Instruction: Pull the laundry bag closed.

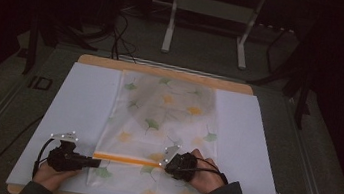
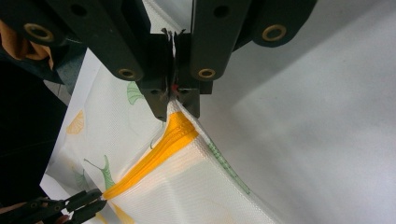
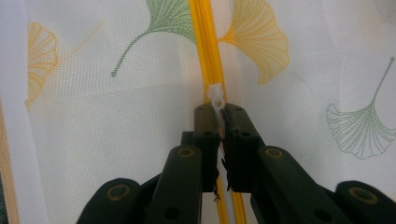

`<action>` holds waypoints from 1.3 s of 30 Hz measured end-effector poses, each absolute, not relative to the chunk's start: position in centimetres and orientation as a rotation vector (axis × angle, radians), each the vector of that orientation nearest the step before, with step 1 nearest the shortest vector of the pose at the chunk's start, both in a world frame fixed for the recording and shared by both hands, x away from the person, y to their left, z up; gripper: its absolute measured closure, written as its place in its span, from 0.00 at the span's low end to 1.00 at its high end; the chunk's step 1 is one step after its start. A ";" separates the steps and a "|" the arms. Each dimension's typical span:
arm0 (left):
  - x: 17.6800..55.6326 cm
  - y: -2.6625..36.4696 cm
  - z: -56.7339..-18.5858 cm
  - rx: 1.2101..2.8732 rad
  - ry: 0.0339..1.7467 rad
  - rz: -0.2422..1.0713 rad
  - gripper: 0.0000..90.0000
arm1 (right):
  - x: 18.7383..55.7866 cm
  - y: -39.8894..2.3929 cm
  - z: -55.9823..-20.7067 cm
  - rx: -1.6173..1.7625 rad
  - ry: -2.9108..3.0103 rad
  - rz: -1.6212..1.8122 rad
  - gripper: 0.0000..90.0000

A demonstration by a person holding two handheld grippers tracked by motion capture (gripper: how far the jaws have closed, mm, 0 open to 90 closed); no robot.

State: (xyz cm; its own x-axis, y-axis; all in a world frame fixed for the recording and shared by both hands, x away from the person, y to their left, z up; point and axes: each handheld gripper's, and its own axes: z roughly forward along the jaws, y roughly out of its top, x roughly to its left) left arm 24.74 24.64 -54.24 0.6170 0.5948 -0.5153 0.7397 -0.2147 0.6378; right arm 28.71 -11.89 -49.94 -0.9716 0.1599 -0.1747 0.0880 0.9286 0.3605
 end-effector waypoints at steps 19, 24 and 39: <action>24.8 24.7 -54.2 1.913 1.060 -0.192 0.97 | 28.8 -13.7 -49.6 0.238 2.884 0.515 0.94; 24.8 24.7 -54.2 1.911 1.059 -0.191 0.97 | 28.9 -14.2 -49.7 0.252 2.886 0.508 0.94; 24.8 24.7 -54.2 1.907 1.064 -0.193 0.97 | 29.0 -16.4 -49.6 0.316 2.877 0.513 0.94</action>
